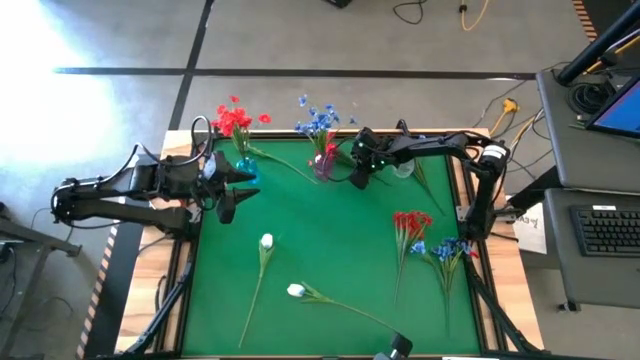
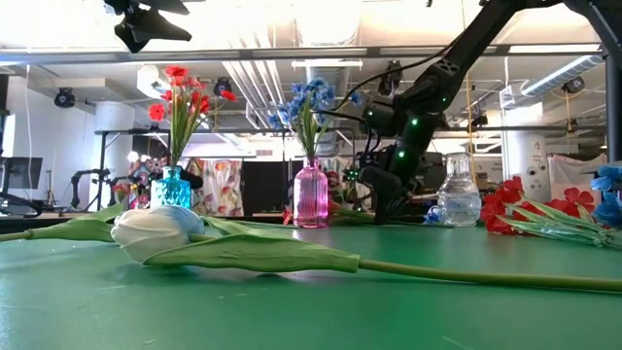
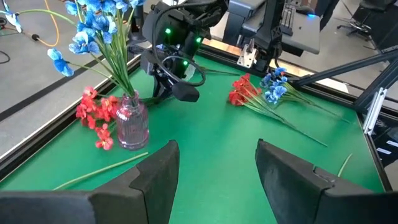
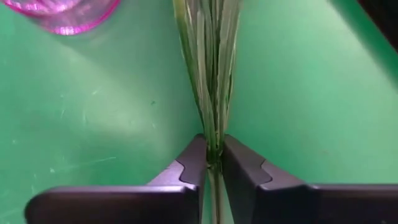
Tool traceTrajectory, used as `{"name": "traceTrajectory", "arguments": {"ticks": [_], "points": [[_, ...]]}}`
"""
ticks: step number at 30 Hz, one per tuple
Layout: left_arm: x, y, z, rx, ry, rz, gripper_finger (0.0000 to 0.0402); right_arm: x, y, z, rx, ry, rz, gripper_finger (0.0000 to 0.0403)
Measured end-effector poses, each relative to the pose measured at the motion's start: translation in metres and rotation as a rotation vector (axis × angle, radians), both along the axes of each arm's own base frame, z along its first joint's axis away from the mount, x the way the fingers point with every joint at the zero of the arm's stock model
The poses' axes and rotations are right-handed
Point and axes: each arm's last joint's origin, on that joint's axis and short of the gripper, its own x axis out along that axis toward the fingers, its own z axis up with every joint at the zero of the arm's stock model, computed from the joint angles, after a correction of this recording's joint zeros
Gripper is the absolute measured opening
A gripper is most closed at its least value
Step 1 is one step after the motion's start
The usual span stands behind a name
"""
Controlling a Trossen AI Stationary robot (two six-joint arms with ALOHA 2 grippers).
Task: Sort flowers into vase by color
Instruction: Put the top red flowers into the blue vase
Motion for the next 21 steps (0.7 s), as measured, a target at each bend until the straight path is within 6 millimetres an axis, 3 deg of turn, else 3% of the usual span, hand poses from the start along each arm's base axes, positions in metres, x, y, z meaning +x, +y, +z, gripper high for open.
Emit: {"name": "traceTrajectory", "arguments": {"ticks": [21], "points": [[0.000,0.001,0.000,0.006,-0.001,0.026,0.0199,-0.022,0.021,0.043,0.118,0.007,-0.162,0.0034]]}}
